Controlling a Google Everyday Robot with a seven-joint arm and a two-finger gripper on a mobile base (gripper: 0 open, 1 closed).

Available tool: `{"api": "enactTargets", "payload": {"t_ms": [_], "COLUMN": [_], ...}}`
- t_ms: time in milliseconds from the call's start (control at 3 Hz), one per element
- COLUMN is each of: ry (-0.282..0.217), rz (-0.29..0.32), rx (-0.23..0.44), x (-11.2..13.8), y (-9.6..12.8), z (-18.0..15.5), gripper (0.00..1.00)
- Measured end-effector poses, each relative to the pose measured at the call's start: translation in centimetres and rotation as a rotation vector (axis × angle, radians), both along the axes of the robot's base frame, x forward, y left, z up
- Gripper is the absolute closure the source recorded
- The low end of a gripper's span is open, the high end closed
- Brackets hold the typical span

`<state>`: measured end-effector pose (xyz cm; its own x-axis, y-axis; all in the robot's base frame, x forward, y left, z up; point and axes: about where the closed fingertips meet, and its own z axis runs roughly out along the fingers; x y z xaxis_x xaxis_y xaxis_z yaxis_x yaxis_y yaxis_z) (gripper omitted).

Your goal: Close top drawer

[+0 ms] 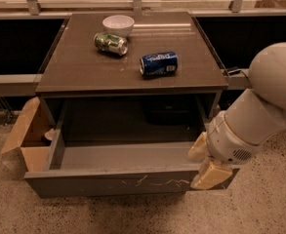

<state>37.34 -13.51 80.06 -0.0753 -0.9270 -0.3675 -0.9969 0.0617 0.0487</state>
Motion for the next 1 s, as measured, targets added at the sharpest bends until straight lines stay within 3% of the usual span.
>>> {"api": "enactTargets", "payload": {"t_ms": [667,1000], "ry": [0.016,0.054], "rz": [-0.005,-0.05], "rx": [-0.001,-0.015], "x": [-0.3,-0.5], "y": [0.0,-0.7], "z": [-0.8,-7.4], "gripper": [0.96,1.0]}}
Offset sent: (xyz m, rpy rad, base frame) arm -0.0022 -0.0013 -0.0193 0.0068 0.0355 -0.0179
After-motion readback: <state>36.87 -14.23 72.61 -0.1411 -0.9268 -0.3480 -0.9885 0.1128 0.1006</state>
